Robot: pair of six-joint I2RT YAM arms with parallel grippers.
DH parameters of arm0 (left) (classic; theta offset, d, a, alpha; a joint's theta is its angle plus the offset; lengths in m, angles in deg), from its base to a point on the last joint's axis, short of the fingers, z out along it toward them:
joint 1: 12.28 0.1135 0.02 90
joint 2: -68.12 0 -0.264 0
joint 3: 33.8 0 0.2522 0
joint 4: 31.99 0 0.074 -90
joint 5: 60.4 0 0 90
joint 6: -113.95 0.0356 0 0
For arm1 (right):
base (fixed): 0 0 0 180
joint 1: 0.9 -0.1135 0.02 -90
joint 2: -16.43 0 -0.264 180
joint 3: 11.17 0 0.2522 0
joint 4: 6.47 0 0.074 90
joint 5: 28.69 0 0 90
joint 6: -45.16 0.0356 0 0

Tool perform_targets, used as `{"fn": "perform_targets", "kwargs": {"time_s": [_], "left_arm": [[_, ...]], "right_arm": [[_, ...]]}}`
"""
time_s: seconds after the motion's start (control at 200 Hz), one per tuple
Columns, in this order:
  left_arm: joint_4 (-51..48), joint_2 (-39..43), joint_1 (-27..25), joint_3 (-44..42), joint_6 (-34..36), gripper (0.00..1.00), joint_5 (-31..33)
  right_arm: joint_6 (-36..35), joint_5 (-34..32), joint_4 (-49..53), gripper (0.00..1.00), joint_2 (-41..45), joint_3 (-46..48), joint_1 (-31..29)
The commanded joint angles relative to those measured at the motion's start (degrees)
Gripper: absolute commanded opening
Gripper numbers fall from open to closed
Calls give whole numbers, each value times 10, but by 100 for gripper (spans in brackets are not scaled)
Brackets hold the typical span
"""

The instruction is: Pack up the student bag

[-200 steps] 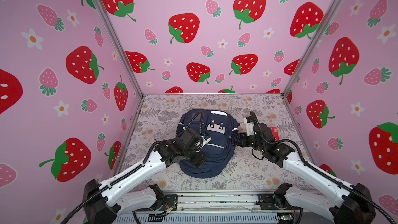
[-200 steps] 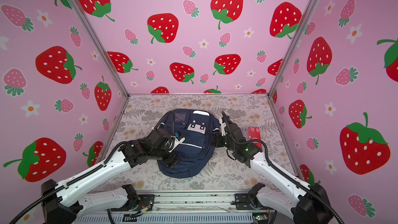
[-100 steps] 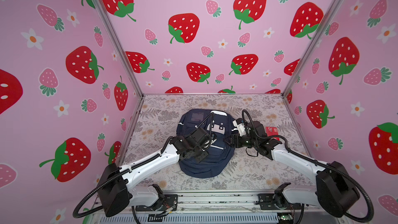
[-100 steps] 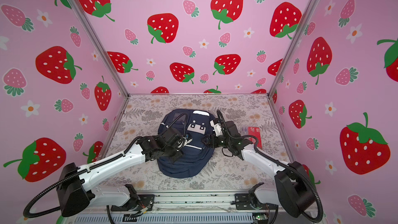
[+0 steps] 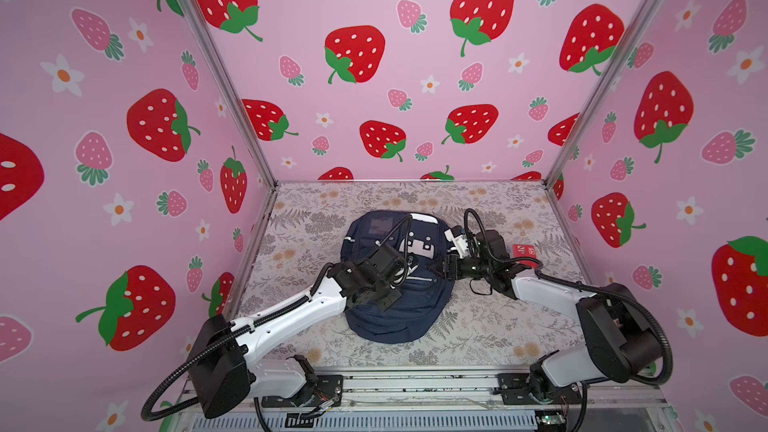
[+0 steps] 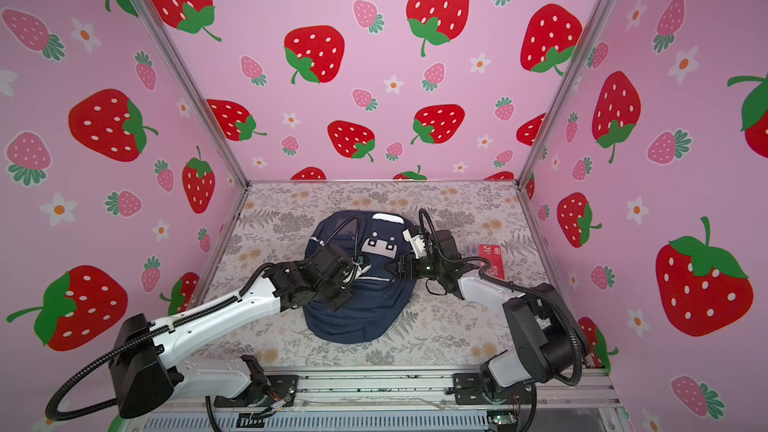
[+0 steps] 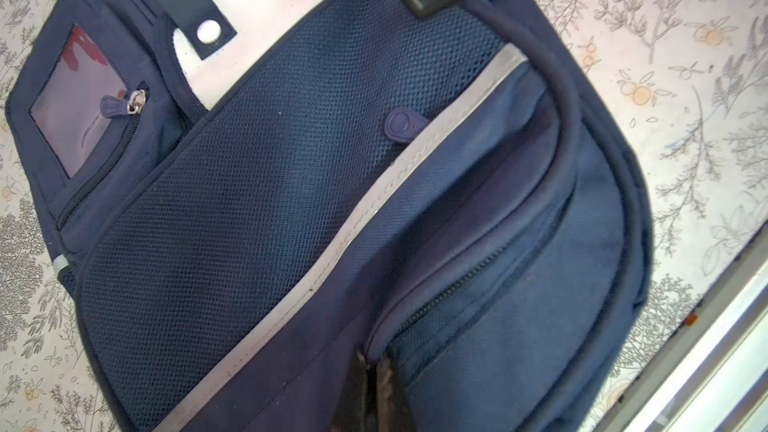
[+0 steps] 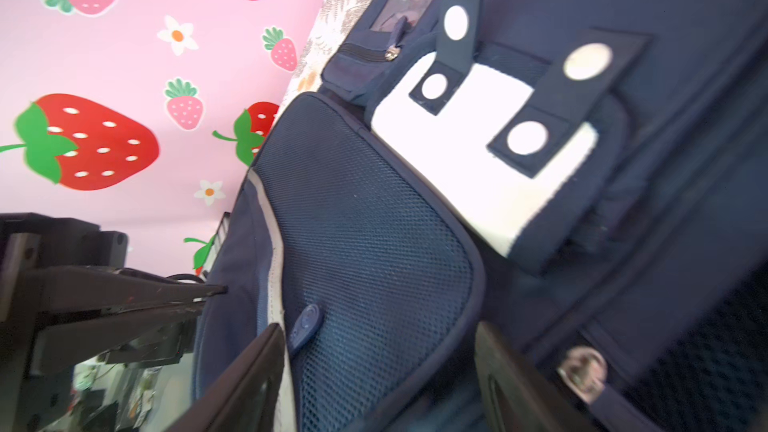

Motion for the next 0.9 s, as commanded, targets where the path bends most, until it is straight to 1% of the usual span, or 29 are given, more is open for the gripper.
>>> {"fn": "perform_targets", "kwargs": {"time_s": [0.0, 0.105, 0.235, 0.52, 0.605, 0.64, 0.68, 0.71, 0.75, 0.815, 0.895], "left_arm": [[28, 15, 12, -4, -14, 0, 2], [37, 19, 28, -5, -36, 0, -14], [45, 21, 44, -3, -52, 0, -41], [46, 10, 50, -1, -62, 0, -59], [46, 10, 53, 0, -64, 0, -59], [47, 10, 56, -1, -66, 0, -61], [49, 12, 57, -1, -66, 0, -68], [50, 14, 57, -3, -64, 0, -72], [53, 16, 58, -4, -62, 0, -79], [55, 18, 57, -6, -61, 0, -89], [56, 17, 58, -8, -62, 0, -100]], "right_arm": [[8, 41, -45, 74, -29, 2, 4], [32, 63, -82, 74, -27, 30, 4], [41, 69, -87, 74, 13, 65, 4], [69, 118, -146, 67, 86, 127, -3], [62, 112, -135, 63, 104, 130, -3], [49, 93, -111, 61, 111, 125, -3], [23, 61, -60, 60, 117, 113, -1], [10, 46, -38, 62, 117, 105, 2], [8, 42, -32, 66, 110, 97, 11], [7, 54, -29, 72, 81, 81, 28], [3, 68, -33, 74, 30, 51, 32]]}}
